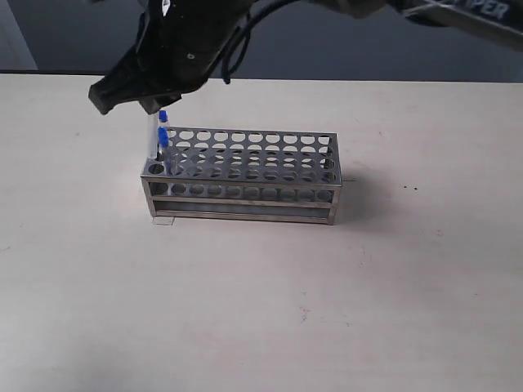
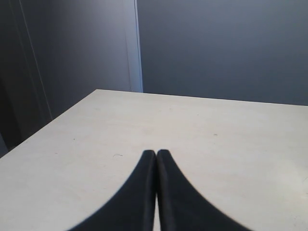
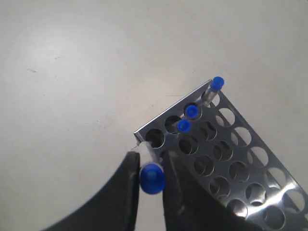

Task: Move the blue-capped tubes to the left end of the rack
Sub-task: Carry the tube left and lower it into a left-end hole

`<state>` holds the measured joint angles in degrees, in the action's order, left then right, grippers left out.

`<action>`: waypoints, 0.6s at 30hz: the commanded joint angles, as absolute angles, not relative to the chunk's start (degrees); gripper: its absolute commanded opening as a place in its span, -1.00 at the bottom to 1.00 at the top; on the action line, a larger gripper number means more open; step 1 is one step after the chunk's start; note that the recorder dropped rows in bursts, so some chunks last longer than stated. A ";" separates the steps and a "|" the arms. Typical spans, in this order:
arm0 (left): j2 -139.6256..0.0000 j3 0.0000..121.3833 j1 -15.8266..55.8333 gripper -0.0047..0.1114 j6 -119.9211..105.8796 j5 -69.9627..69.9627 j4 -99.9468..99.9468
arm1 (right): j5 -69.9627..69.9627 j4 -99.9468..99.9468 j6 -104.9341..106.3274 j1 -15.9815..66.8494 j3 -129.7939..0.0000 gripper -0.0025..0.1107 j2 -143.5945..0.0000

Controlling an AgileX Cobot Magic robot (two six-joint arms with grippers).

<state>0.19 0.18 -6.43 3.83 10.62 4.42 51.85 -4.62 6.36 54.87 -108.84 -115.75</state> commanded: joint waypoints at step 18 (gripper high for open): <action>0.00 0.00 -6.09 -0.91 3.94 10.36 4.11 | 51.64 -3.02 9.04 54.69 -114.60 -0.96 -126.45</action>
